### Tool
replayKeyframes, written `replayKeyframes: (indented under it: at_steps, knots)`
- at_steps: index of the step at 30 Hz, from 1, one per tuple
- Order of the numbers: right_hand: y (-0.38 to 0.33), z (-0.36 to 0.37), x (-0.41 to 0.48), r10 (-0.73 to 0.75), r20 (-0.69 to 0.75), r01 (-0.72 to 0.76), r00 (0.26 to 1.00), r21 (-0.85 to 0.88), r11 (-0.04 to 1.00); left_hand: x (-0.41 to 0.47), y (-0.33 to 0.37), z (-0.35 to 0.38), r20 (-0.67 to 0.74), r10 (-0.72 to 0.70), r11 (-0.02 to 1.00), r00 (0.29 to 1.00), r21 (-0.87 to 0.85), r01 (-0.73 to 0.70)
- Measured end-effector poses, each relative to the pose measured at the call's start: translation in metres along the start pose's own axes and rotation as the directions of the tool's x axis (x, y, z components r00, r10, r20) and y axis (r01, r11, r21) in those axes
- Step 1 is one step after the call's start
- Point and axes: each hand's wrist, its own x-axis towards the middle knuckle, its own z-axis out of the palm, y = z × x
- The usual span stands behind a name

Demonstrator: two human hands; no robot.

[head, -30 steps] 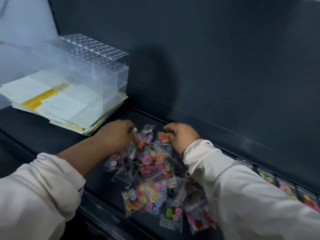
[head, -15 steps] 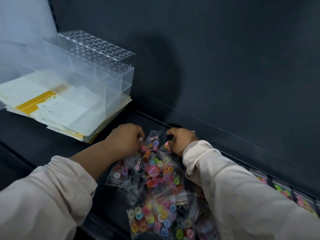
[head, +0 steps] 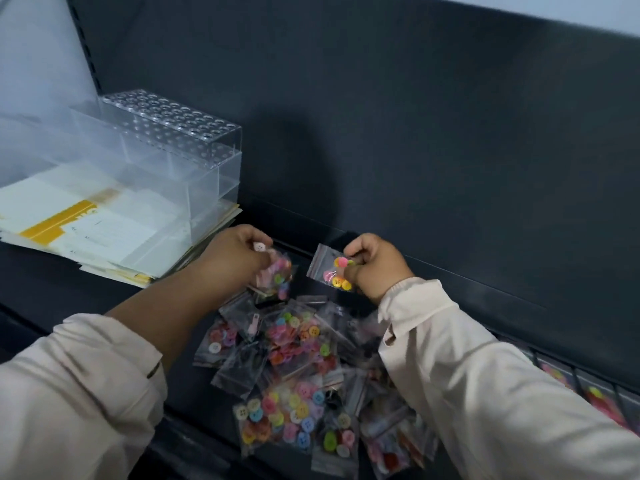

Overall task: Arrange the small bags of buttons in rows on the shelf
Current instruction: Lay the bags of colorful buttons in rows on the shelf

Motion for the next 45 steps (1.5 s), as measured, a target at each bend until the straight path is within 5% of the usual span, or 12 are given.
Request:
replayKeyframes:
  at_steps: [10,22,34,41,45]
  knots:
    - [0.021,-0.093,-0.074,0.269,0.104,-0.288,0.958,0.372,0.883,-0.04,0.041,0.062,0.225,-0.096,0.966,0.97,-0.214,0.145]
    - [0.121,-0.22,-0.189,0.472,-0.193,-0.347,0.86,0.458,0.819,-0.108,0.078,0.176,0.398,-0.015,0.976,0.917,-0.194,0.1]
    - [0.201,-0.254,-0.225,0.519,-0.407,-0.544,0.752,0.063,0.837,-0.162,0.091,0.226,0.421,-0.026,0.984,0.907,-0.147,0.097]
    - [0.216,-0.256,-0.233,0.38,-0.431,-0.496,0.819,-0.196,0.846,-0.176,0.09,0.241,0.409,-0.034,0.988,0.912,-0.127,0.094]
    - [0.221,-0.257,-0.249,0.087,-0.419,-0.294,0.904,-0.461,0.838,-0.182,0.092,0.254,0.403,-0.022,0.991,0.915,-0.113,0.073]
